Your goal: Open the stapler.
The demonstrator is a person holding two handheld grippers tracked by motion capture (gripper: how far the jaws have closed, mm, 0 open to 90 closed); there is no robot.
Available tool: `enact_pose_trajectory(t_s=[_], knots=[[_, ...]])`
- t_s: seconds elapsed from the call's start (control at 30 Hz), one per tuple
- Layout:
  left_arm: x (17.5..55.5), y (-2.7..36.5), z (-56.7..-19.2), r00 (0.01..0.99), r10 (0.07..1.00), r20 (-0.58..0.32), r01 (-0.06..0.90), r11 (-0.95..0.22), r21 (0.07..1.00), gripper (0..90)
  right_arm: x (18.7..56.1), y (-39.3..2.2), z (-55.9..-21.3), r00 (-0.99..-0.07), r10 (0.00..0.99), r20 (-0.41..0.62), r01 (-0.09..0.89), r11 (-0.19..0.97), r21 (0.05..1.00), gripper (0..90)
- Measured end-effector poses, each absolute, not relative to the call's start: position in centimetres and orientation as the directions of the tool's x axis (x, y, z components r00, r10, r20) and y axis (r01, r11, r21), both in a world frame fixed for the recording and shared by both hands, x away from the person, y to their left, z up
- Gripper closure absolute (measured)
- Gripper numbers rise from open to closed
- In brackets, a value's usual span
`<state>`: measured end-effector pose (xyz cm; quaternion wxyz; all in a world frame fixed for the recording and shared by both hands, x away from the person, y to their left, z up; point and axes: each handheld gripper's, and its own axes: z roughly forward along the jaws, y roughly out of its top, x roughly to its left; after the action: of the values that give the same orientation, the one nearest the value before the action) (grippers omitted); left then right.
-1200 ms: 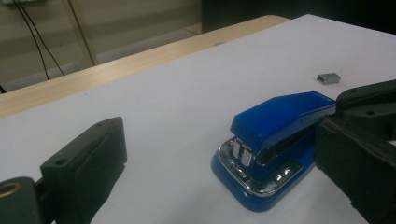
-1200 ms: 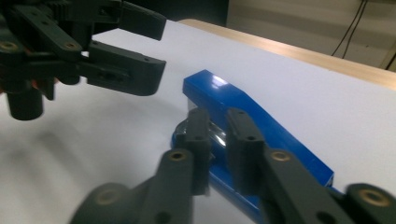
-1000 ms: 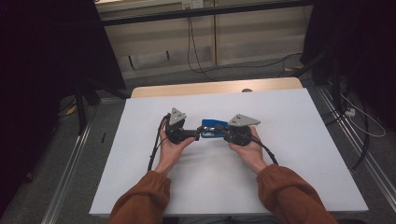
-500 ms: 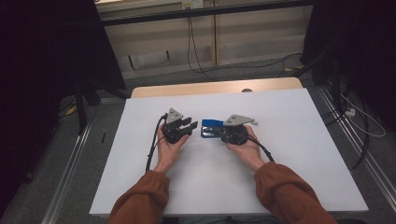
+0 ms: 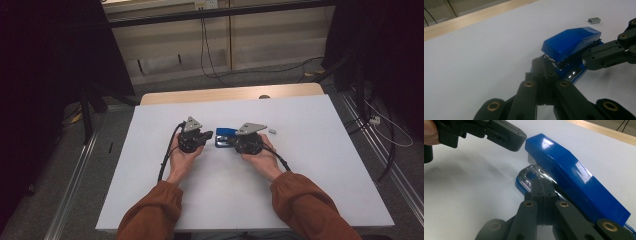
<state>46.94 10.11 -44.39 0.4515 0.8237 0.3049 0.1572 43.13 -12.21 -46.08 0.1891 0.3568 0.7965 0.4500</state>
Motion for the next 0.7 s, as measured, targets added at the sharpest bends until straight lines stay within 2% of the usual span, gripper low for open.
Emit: enact_pose_trajectory(t_s=[0.43, 0.7], knots=[[47.0, 9.4, -45.04, 0.78, 0.626, -0.007, 0.361, -0.44, 0.822, 90.0, 43.53, -11.84, -46.22, -0.649, 0.76, 0.009, 0.439, 0.365, 0.821, 90.0], [47.22, 9.18, -44.98, 0.778, 0.629, -0.001, 0.358, -0.441, 0.823, 90.0, 43.95, -12.1, -46.26, -0.64, 0.766, 0.05, 0.476, 0.345, 0.809, 90.0]])
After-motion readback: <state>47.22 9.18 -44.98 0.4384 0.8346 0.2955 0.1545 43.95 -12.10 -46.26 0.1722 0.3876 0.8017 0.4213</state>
